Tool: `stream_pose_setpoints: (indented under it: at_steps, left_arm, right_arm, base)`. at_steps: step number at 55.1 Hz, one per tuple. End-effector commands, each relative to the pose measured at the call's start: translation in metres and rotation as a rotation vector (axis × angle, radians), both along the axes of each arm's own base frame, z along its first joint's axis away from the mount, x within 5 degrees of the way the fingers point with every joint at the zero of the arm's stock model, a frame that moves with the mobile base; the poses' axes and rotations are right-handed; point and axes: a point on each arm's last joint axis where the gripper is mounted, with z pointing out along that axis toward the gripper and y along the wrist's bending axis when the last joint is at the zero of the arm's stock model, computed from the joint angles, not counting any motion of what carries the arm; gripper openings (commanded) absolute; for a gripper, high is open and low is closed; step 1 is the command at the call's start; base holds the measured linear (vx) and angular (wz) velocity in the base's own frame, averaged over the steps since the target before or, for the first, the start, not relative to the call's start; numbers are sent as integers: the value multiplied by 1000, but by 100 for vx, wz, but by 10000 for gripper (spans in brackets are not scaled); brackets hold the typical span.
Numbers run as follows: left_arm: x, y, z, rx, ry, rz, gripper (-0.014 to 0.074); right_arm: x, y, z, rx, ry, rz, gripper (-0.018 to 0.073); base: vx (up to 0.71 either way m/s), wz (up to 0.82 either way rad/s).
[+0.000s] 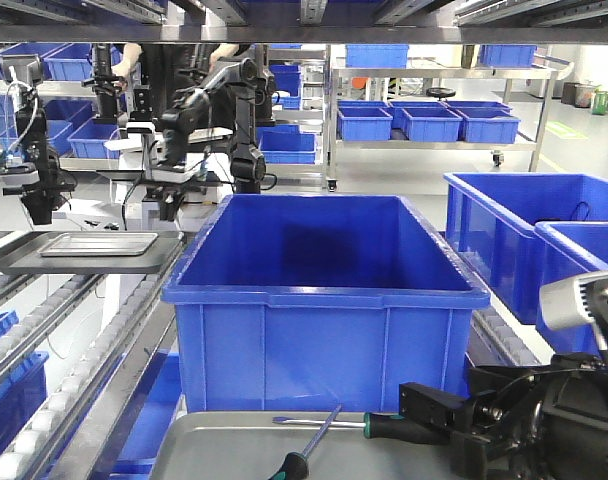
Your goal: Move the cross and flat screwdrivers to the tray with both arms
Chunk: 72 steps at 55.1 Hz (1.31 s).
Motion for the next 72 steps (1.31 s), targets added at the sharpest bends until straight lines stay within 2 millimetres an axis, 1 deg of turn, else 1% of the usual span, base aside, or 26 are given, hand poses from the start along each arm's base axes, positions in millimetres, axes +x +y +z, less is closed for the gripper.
stream_pose_setpoints:
  at_steps: [1, 6, 12, 46, 50, 54, 57, 60, 66, 67, 72]
  left_arm:
    - [-5, 2, 0, -10, -124, 17, -7]
    - [-12, 1, -2, -12, -126, 10, -7]
    - [-10, 1, -5, -11, -95, 10, -7]
    - [-10, 1, -4, -11, -96, 10, -6]
    - [-10, 1, -4, -11, -96, 10, -6]
    - [-10, 1, -4, -11, -96, 10, -6]
    - [-10, 1, -4, -11, -96, 10, -6]
    - [-10, 1, -4, -11, -96, 10, -6]
    - [-10, 1, -4, -11, -96, 10, -6]
    - [-10, 1, -4, -11, -96, 10, -6]
    - [-10, 1, -4, -11, -96, 10, -6]
  right_arm:
    - [0, -2, 18, 36, -90, -30, 554]
    - [0, -2, 18, 36, -92, -32, 554]
    - [0, -2, 18, 35, -89, -30, 554]
    - [1, -2, 18, 27, -93, -28, 554]
    - [0, -7, 17, 8, -131, -55, 540]
    - [-10, -19, 13, 23, -178, -119, 499]
    - [-17, -28, 5, 32, -203, -170, 464]
    - [-30, -39, -2, 36, -244, -216, 420]
    - [-56, -62, -23, -8, -300, -314, 321]
    - [-60, -66, -24, -14, -315, -333, 302]
    - [-78, -81, -45, -67, -344, -413, 209]
  base:
    - [0, 0]
    - [0, 0]
    - [0, 0]
    - [0, 0]
    - [0, 0]
    - [0, 0]
    - [0, 0]
    - [0, 0]
    - [0, 0]
    - [0, 0]
    - [0, 0]
